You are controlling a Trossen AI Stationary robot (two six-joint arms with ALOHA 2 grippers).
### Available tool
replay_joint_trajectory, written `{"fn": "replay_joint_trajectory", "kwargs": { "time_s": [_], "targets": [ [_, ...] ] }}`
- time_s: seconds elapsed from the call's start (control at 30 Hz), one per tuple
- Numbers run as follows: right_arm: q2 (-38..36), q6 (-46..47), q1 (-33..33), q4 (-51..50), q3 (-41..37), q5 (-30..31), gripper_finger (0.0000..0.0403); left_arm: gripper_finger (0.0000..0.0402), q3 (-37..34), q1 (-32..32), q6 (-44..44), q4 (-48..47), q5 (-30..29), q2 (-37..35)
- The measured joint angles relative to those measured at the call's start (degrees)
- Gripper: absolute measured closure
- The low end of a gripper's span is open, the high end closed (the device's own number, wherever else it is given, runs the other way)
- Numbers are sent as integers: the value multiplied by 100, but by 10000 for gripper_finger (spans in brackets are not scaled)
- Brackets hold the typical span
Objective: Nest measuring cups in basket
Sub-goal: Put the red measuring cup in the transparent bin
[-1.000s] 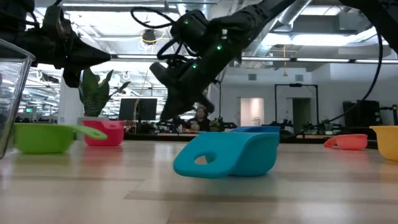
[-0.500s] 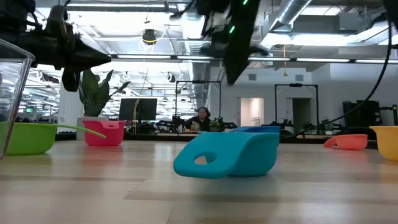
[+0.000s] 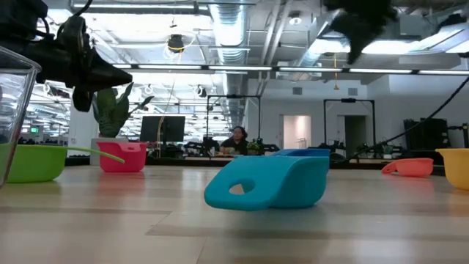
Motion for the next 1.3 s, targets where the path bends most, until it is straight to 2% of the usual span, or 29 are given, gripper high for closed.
{"fn": "replay_joint_trajectory", "kwargs": {
  "time_s": [0.1,0.2,0.27,0.33,0.43,0.5,0.57,0.63,0.77,0.87,1.03,1.2,1.3],
  "targets": [
    [-746,502,170,903,-1119,-111,386,401,0,0,-221,10,-60,1],
    [-1468,626,280,2325,-2110,-371,384,401,0,2,-1018,35,-524,2],
    [-1863,382,339,3530,-2675,-504,381,401,0,20,-1483,48,-832,2],
    [-2182,-145,373,4654,-3170,-608,378,401,0,64,-1695,110,-857,3],
    [-2558,-842,346,6079,-3757,-632,378,401,75,128,-1687,489,-577,8],
    [-2741,-1088,270,6622,-3995,-633,379,401,353,140,-1433,476,-421,123],
    [-2854,-1165,163,6819,-4114,-621,381,401,761,138,-1010,480,-413,305],
    [-2893,-1168,34,6738,-4125,-609,382,401,1267,140,-529,25,-414,627],
    [-2901,-1213,-174,6739,-4123,-612,381,401,2334,140,263,-2267,-445,1667],
    [-2875,-1213,-259,6727,-4123,-610,376,401,2888,137,317,-3584,-380,2621],
    [-2873,-1211,-273,6753,-4121,-612,376,401,3567,104,684,-3779,307,3987],
    [-2873,-1211,-274,6742,-4121,-613,382,401,4290,152,1116,-4308,312,5047],
    [-2873,-1211,-300,6709,-4121,-605,383,387,4661,208,1347,-4805,561,5618]
  ]
}}
